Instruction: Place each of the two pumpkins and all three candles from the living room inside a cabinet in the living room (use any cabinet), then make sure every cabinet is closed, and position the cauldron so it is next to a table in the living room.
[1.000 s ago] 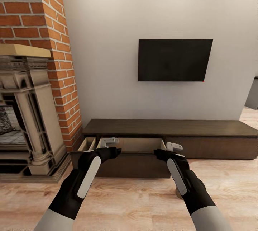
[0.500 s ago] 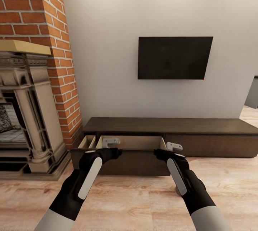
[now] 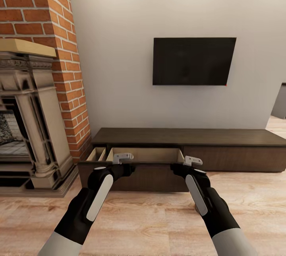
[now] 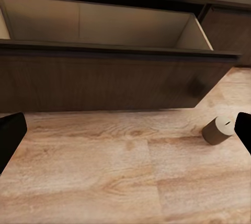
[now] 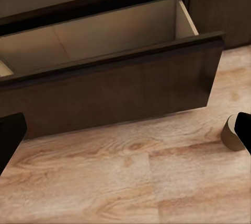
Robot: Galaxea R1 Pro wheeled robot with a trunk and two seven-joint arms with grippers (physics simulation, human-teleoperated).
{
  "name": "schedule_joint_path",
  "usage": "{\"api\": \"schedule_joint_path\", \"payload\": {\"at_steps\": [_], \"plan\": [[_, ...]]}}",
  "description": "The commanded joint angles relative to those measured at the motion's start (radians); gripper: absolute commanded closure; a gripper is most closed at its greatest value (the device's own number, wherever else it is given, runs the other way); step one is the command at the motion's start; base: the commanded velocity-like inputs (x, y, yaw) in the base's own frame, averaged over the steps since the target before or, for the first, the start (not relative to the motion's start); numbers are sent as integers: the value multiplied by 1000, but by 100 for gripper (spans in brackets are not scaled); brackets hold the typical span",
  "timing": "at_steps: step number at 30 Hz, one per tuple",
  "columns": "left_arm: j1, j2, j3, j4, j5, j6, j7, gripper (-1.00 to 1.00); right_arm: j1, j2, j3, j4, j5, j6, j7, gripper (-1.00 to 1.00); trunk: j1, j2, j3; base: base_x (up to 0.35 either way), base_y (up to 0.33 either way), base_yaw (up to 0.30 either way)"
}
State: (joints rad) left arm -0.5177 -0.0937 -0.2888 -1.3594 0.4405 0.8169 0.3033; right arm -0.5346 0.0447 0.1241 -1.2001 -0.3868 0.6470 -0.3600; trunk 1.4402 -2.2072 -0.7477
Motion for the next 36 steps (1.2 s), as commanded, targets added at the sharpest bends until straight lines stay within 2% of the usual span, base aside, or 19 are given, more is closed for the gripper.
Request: {"api": "schedule_joint_path", "payload": {"at_steps": [1, 6, 11, 18, 28, 32, 36], "plan": [[-1, 0, -1, -1, 11, 2, 10, -100, -1, 0, 2, -3, -10, 2, -9, -100, 4, -8, -4, 0, 0, 0], [-1, 0, -2, 0, 8, -2, 11, -100, -1, 1, 2, -9, -10, 0, -8, -100, 23, -43, -20, 0, 0, 0], [0, 3, -2, 3, 5, -16, 11, -100, -1, 1, 5, 5, -9, -56, -8, -100, 42, -78, -36, 0, 0, 0], [0, 5, -1, 10, -2, -31, 11, -100, -1, 1, 9, 6, -8, -84, -8, -100, 69, -127, -58, 0, 0, 0], [1, 15, -3, 19, -17, -111, 13, -100, -1, 1, 13, 13, 2, -141, -8, -100, 107, -197, -89, 0, 0, 0], [1, 16, -4, 75, -23, -181, 13, -100, -1, 1, 14, 74, 6, -174, -7, -100, 123, -225, -101, 0, 0, 0], [1, 15, -7, 140, -25, -263, 13, -100, -1, 0, 26, 175, 9, -235, -7, -100, 138, -253, -114, 0, 0, 0]]}}
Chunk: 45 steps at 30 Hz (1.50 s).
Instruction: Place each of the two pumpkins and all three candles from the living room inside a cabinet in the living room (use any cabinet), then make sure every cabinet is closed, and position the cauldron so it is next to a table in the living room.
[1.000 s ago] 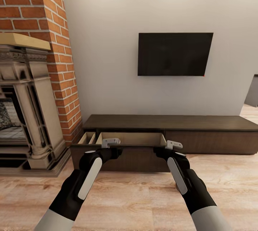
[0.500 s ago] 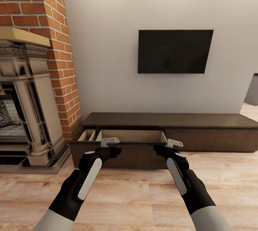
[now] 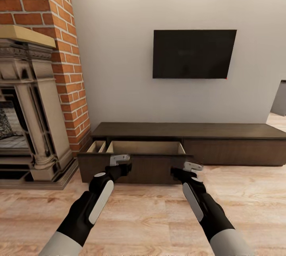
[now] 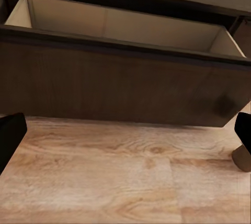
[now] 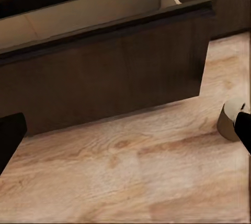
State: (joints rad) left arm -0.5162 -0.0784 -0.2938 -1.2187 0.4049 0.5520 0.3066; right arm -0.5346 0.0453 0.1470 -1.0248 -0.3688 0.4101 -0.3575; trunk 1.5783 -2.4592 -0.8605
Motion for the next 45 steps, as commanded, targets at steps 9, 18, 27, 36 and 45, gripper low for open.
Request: {"api": "schedule_joint_path", "payload": {"at_steps": [9, 18, 27, 36, 45], "plan": [[-1, 0, -44, 76, 6, -102, 9, -100, -1, -1, 74, 90, -9, -116, -9, -100, 23, -42, -32, 0, 0, 0], [-1, 0, -101, 115, 2, -162, 9, -100, -1, 0, 80, 110, -7, -148, -9, -100, 27, -44, -67, 0, 0, 0], [-1, 2, -103, 119, 2, -204, 9, -100, -1, -1, 82, 108, -8, -153, -9, -100, 31, -46, -101, 0, 0, 0], [-1, 2, -104, 119, 2, -222, 9, -100, -1, -1, 108, 98, -7, -148, -13, -100, 35, -48, -136, 0, 0, 0], [-1, 3, -103, 119, 3, -222, 12, -100, -1, -1, 140, 92, -7, -147, -18, -100, 39, -50, -171, 0, 0, 0]]}}
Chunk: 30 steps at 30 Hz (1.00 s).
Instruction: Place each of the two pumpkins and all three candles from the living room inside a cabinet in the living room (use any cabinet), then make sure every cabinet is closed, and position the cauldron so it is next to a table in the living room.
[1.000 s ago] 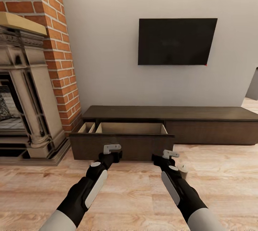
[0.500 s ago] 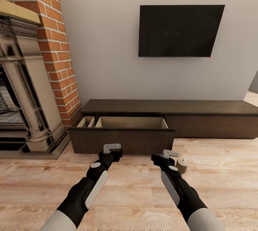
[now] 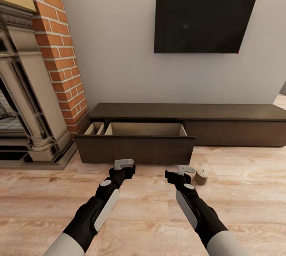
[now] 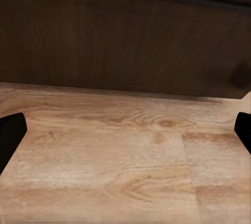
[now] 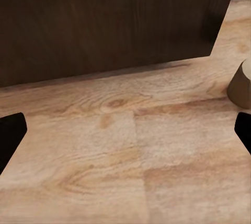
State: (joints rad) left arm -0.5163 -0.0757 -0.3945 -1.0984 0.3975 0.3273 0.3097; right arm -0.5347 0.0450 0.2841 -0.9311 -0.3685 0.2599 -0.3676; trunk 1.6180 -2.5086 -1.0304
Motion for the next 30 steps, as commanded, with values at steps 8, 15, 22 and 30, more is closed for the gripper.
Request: {"api": "schedule_joint_path", "payload": {"at_steps": [8, 15, 22, 30], "plan": [[-1, 0, -3, -1, 9, 2, 11, -100, -1, -1, 5, -15, -7, -26, -12, -100, 3, -2, -32, 0, 0, 0], [-1, 0, -3, -3, 10, 2, 12, -100, -1, -2, 6, -58, -7, -70, -12, -100, 6, -4, -51, 0, 0, 0], [-1, 1, 4, -4, 10, 0, 16, -100, -1, -2, 4, -60, -7, -72, -11, -100, 6, -4, -51, 0, 0, 0], [-1, 1, 4, -2, 11, 1, 14, -100, -1, -2, 4, -59, -8, -74, -6, -100, 6, -4, -51, 200, 0, 0]]}}
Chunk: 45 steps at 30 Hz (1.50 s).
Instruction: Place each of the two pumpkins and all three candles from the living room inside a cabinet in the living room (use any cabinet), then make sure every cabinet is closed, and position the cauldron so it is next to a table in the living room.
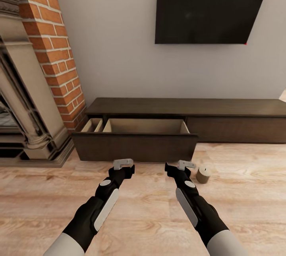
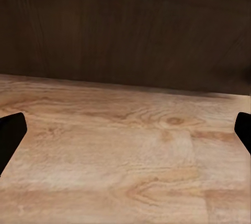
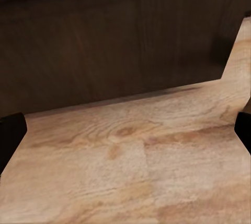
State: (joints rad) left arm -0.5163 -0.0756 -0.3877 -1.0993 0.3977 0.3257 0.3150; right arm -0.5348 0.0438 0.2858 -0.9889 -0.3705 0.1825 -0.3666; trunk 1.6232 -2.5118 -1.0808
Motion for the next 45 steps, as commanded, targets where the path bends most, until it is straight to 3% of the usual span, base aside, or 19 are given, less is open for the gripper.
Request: {"api": "schedule_joint_path", "payload": {"at_steps": [1, 21, 30, 45], "plan": [[-1, 0, -2, -1, 10, 3, 8, -100, -1, 0, 3, -1, -6, 4, -7, -100, 0, 0, -1, 321, 0, 0], [-1, 0, -3, -2, 10, 3, 5, -100, -1, 1, 4, 8, -7, 11, -3, -100, 0, 0, -1, 335, 0, 0], [-1, 1, -1, -15, 10, 3, 11, -100, -1, 1, 4, 10, -7, 11, -3, -100, 0, 0, -1, 85, 0, 0], [-1, -1, -3, -16, 10, 3, 13, -100, -1, 1, 4, 10, -7, 11, -4, -100, 7, -4, -59, 1, 0, 0]]}}
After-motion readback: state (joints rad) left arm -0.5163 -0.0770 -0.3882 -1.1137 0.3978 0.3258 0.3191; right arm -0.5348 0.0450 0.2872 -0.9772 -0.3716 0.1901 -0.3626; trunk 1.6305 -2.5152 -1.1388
